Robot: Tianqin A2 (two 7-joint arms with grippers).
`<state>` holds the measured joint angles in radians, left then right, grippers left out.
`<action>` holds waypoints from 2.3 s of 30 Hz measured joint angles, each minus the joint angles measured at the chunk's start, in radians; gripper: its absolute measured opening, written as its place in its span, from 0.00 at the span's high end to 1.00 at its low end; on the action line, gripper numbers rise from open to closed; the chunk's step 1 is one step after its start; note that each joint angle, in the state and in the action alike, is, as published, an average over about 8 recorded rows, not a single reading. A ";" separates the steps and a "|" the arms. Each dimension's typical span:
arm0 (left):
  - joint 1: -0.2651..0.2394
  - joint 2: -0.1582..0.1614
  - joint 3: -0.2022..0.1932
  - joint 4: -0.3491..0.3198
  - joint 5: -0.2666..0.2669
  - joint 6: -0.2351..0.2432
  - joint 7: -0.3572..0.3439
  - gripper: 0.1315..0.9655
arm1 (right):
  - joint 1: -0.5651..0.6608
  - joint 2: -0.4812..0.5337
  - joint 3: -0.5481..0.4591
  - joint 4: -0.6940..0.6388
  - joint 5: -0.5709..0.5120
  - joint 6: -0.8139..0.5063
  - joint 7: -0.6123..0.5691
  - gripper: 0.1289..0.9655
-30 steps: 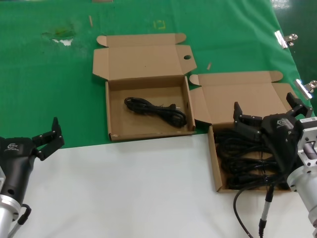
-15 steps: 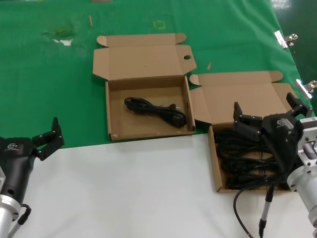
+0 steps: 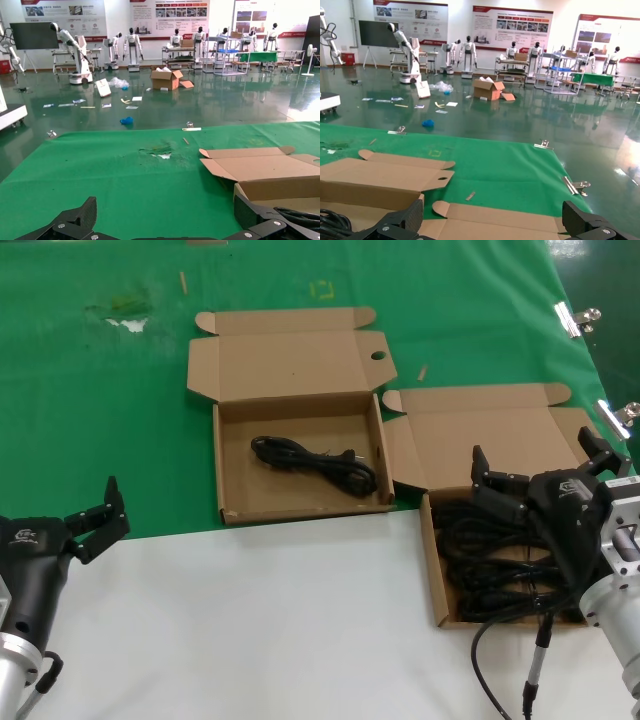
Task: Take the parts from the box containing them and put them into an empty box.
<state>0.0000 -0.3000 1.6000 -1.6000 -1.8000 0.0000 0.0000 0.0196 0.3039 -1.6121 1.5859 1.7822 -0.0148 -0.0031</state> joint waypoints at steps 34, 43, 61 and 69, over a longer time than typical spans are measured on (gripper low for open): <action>0.000 0.000 0.000 0.000 0.000 0.000 0.000 0.00 | 0.000 0.000 0.000 0.000 0.000 0.000 0.000 0.00; 0.000 0.000 0.000 0.000 0.000 0.000 0.000 0.00 | 0.000 0.000 0.000 0.000 0.000 0.000 0.000 0.00; 0.000 0.000 0.000 0.000 0.000 0.000 0.000 0.00 | 0.000 0.000 0.000 0.000 0.000 0.000 0.000 0.00; 0.000 0.000 0.000 0.000 0.000 0.000 0.000 0.00 | 0.000 0.000 0.000 0.000 0.000 0.000 0.000 0.00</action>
<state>0.0000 -0.3000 1.6000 -1.6000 -1.8000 0.0000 0.0000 0.0197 0.3039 -1.6121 1.5859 1.7822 -0.0148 -0.0031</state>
